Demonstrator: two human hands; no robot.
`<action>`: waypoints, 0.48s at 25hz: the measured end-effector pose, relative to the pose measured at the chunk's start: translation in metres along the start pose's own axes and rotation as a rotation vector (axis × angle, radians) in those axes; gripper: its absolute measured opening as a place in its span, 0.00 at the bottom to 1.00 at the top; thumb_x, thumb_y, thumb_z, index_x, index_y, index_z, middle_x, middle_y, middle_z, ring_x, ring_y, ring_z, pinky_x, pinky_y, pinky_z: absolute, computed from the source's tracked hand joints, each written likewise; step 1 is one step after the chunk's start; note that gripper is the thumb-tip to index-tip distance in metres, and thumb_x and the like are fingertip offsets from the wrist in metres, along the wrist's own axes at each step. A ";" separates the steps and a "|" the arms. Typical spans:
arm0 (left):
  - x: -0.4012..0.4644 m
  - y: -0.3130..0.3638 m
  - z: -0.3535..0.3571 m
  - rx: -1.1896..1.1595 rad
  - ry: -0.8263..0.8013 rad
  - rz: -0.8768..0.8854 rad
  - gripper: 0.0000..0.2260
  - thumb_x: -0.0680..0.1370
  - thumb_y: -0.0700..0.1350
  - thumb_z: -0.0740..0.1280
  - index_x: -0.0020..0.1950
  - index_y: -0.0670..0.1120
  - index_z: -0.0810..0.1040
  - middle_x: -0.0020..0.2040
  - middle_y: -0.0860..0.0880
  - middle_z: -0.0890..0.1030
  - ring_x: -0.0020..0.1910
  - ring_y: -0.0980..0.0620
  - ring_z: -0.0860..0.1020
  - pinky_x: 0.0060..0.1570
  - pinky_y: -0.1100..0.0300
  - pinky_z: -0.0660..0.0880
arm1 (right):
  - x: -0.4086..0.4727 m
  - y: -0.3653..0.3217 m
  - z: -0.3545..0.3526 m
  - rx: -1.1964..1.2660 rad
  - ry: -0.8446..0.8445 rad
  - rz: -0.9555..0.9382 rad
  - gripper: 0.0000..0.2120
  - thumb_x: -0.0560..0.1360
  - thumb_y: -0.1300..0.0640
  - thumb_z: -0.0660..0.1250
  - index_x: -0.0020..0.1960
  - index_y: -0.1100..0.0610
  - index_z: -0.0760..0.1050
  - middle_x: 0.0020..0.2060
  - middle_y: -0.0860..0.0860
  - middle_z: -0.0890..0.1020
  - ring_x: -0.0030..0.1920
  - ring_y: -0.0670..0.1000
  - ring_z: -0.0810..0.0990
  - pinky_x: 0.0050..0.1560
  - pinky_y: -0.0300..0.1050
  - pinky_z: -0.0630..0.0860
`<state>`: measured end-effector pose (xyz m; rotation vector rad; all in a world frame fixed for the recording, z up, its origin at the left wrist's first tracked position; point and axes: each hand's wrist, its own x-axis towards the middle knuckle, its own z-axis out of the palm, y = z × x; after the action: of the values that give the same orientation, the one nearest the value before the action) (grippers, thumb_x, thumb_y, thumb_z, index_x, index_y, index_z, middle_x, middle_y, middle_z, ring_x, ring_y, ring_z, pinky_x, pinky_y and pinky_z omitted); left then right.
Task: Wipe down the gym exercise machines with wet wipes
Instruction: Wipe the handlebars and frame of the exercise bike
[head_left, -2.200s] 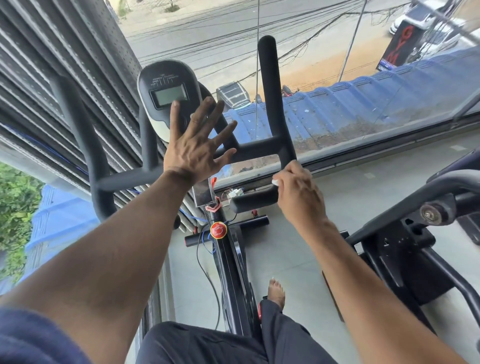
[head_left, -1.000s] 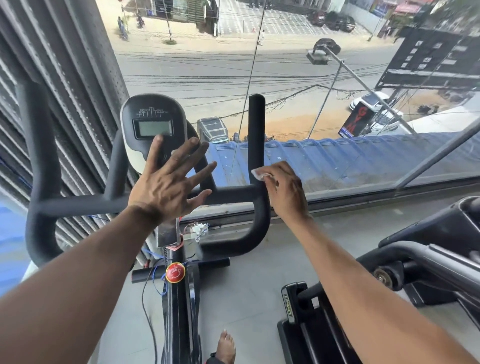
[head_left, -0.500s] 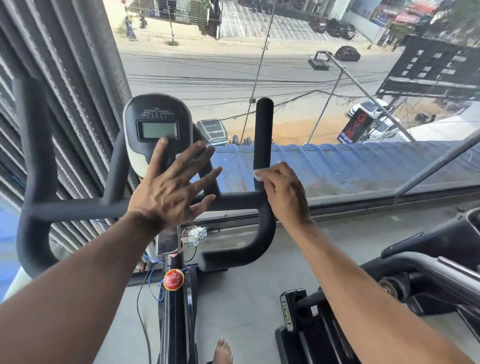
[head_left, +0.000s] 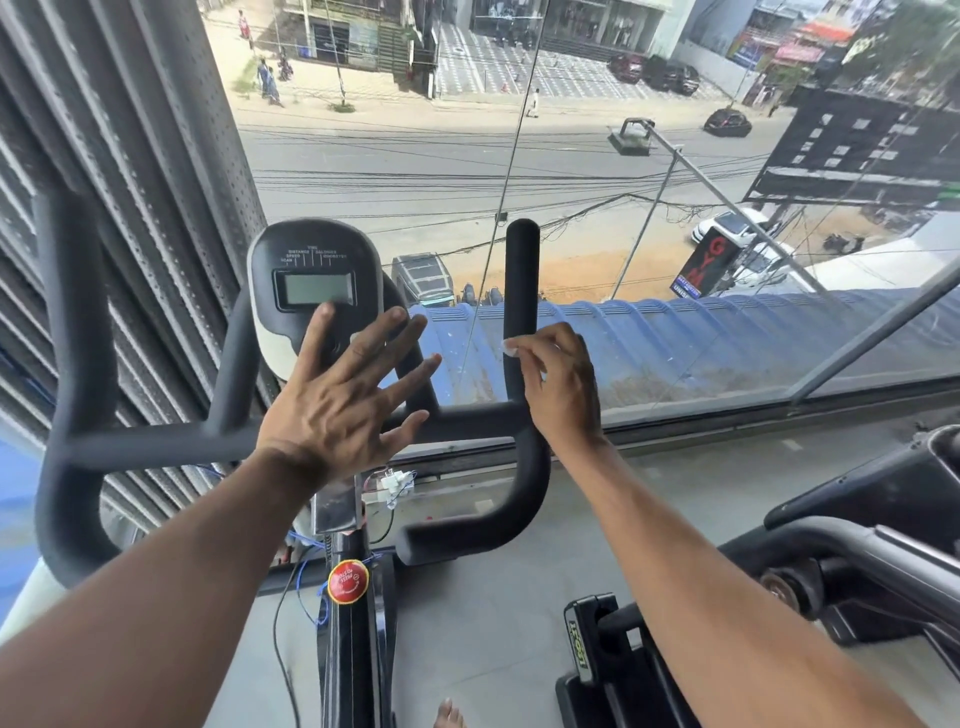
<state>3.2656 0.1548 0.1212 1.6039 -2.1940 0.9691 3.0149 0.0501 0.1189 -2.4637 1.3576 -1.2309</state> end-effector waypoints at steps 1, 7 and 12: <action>0.000 0.000 0.000 -0.011 0.011 -0.016 0.29 0.83 0.64 0.55 0.82 0.54 0.65 0.85 0.46 0.57 0.85 0.48 0.51 0.79 0.35 0.38 | 0.002 -0.001 0.003 0.001 0.024 0.008 0.09 0.79 0.65 0.69 0.55 0.56 0.84 0.48 0.49 0.77 0.48 0.52 0.76 0.43 0.48 0.80; -0.006 0.007 -0.004 -0.123 0.040 -0.435 0.41 0.79 0.66 0.58 0.86 0.50 0.48 0.86 0.48 0.43 0.85 0.50 0.43 0.80 0.36 0.36 | 0.008 -0.003 -0.014 0.068 0.017 -0.023 0.11 0.78 0.67 0.69 0.55 0.55 0.84 0.47 0.49 0.78 0.47 0.51 0.79 0.44 0.50 0.81; -0.002 0.005 -0.007 -0.130 -0.017 -0.431 0.41 0.79 0.66 0.56 0.86 0.49 0.45 0.86 0.48 0.43 0.85 0.50 0.42 0.78 0.32 0.37 | 0.077 -0.008 -0.013 -0.008 0.076 -0.041 0.08 0.80 0.65 0.66 0.54 0.55 0.82 0.50 0.50 0.78 0.51 0.53 0.75 0.47 0.53 0.79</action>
<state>3.2611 0.1618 0.1237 1.9114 -1.7648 0.6732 3.0337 0.0018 0.1785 -2.4862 1.3384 -1.3430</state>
